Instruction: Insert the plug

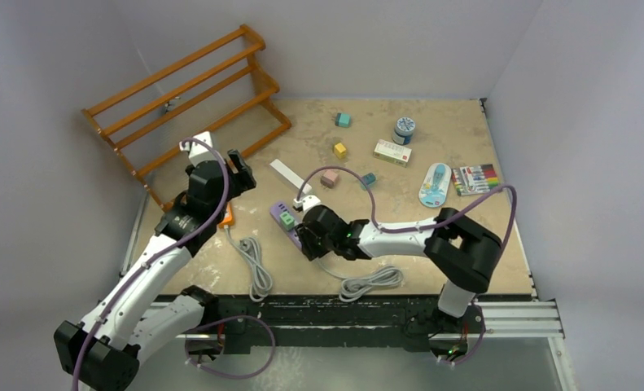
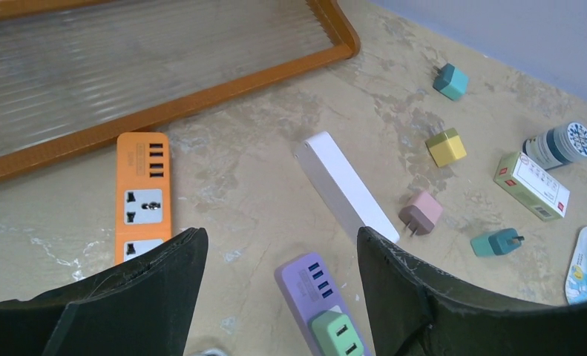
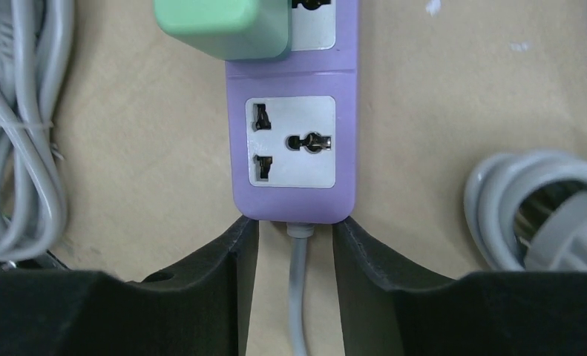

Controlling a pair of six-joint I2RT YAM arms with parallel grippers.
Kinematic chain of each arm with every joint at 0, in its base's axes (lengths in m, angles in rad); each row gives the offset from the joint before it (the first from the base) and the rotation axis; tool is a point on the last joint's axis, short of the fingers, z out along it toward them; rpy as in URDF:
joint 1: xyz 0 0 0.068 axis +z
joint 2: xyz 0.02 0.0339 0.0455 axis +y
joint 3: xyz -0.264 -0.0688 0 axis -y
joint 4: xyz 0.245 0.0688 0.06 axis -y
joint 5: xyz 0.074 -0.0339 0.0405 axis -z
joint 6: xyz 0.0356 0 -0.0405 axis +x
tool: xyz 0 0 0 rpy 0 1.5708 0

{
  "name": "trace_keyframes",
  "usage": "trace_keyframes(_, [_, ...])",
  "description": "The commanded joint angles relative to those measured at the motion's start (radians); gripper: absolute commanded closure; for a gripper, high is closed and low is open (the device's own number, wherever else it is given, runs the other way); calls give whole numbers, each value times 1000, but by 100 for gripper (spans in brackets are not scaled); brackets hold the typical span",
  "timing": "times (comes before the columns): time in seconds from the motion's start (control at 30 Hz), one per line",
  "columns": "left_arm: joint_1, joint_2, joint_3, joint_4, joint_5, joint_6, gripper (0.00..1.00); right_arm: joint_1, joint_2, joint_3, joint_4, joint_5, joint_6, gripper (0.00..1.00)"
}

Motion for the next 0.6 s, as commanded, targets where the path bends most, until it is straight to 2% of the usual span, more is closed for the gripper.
trace_keyframes(0.0, [-10,-28,7,25,-65,12,28,5,39,118,66,21,9,56])
trace_keyframes(0.03, [-13,-30,8,22,-71,14,28,9,37,133,62,18,11,52])
trace_keyframes(0.1, [-19,-38,12,11,-86,12,28,9,-21,130,46,24,32,35])
trace_keyframes(0.2, [-28,-66,12,8,-123,12,27,4,-179,128,-2,63,44,22])
trace_keyframes(0.27, [-29,-87,4,19,-131,13,26,-30,-272,147,-31,125,30,19])
trace_keyframes(0.4, [-29,-100,-21,58,-112,11,24,-249,-337,162,-41,147,95,18])
trace_keyframes(0.5, [-29,-85,-41,79,-131,5,21,-433,-288,204,-33,18,109,20])
trace_keyframes(0.57, [-31,-85,-61,100,-132,13,21,-498,-216,260,-59,11,90,22])
